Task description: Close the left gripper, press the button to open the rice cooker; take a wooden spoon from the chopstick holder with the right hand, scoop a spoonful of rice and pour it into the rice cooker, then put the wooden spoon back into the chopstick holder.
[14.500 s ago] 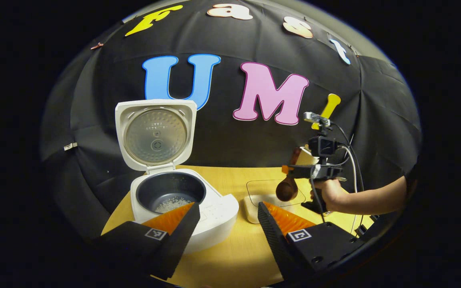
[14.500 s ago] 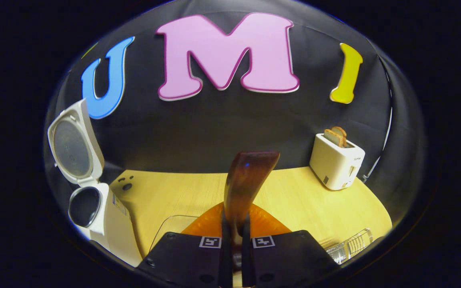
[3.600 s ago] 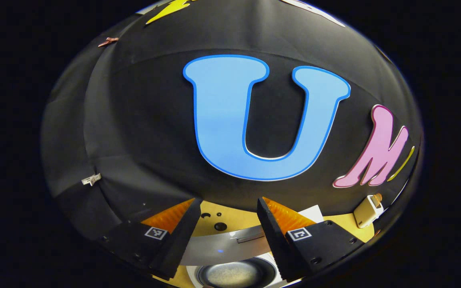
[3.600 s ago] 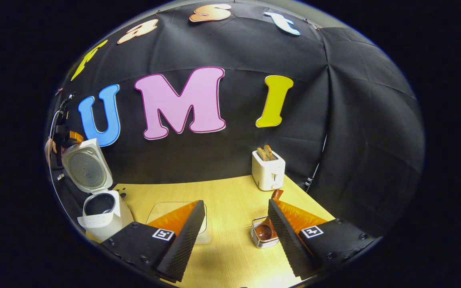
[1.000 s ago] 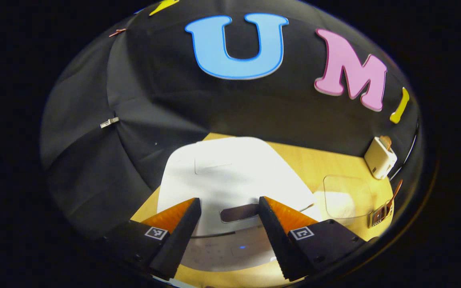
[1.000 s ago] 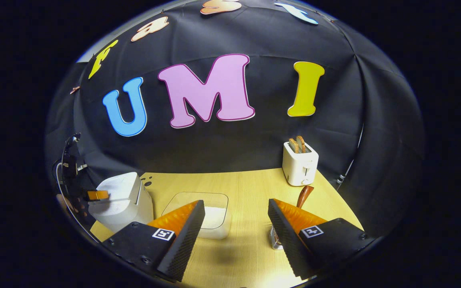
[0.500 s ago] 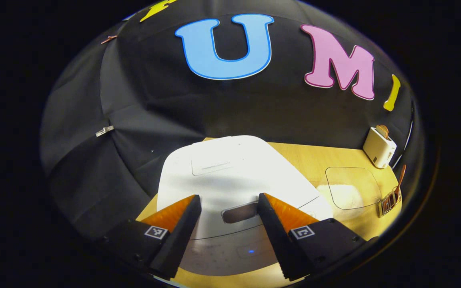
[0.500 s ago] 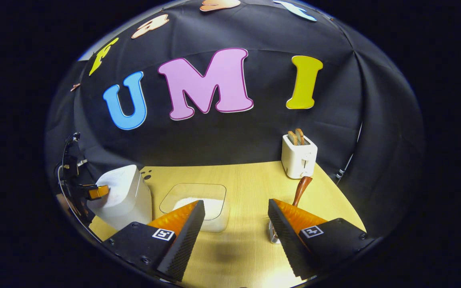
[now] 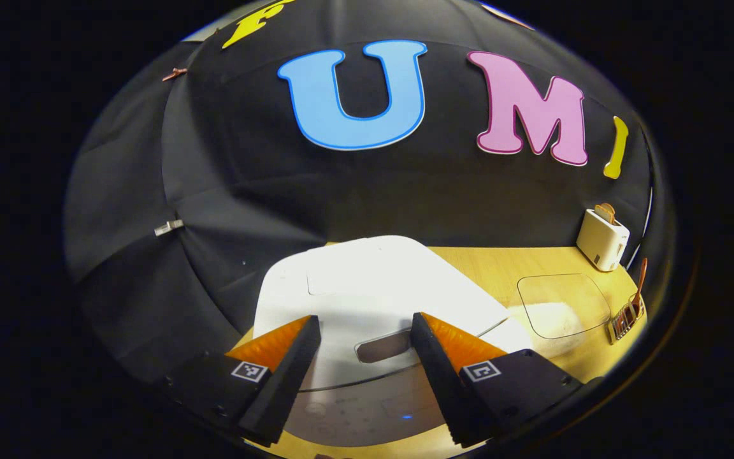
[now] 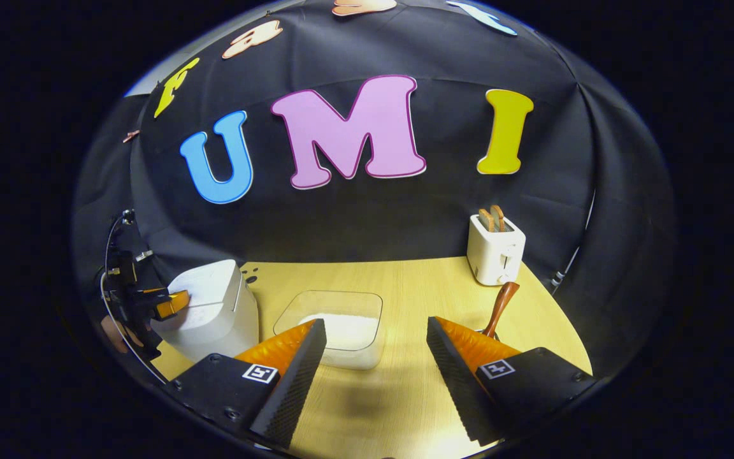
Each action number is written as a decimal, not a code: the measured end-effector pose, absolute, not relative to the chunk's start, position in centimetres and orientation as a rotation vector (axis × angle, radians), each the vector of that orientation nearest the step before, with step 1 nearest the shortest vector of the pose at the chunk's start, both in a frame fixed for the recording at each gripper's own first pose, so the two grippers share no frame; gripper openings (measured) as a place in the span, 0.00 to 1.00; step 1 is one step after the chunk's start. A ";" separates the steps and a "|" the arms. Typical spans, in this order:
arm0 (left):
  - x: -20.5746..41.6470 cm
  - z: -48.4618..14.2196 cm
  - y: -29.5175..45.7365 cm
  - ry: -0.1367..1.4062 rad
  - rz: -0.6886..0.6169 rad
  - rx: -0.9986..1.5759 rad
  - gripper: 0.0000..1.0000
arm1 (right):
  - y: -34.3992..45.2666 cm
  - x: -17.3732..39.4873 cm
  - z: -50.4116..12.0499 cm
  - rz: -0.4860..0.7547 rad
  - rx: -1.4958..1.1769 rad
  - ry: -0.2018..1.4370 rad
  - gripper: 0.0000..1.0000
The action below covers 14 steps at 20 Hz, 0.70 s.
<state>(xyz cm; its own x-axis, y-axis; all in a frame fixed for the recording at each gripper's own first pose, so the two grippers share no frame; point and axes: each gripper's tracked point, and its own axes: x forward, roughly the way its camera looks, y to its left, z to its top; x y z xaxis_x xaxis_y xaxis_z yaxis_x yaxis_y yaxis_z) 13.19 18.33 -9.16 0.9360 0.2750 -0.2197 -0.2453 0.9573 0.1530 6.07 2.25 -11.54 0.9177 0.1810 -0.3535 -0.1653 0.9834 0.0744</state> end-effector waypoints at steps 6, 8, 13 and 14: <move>13.6 -3.7 17.4 0.168 0.256 0.099 0.96 | 2.3 6.1 -10.7 0.183 0.040 0.353 0.98; 13.7 -6.6 17.3 0.345 0.262 -0.068 0.97 | 2.1 6.2 -10.7 0.178 0.041 0.349 0.98; 13.1 -11.3 16.4 0.537 0.342 -0.051 0.98 | 2.3 5.9 -11.2 0.184 0.044 0.359 0.98; 12.7 -11.8 16.3 0.564 0.366 -0.077 0.99 | 2.1 5.8 -11.4 0.185 0.041 0.365 0.98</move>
<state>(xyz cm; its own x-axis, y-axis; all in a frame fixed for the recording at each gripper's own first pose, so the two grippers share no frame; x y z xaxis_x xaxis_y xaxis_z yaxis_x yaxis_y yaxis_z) 12.72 16.28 -11.78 0.7825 0.3176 -0.5356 -0.3596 0.9327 0.0276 5.85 2.08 -11.44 0.9175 0.1875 -0.3506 -0.1727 0.9822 0.0733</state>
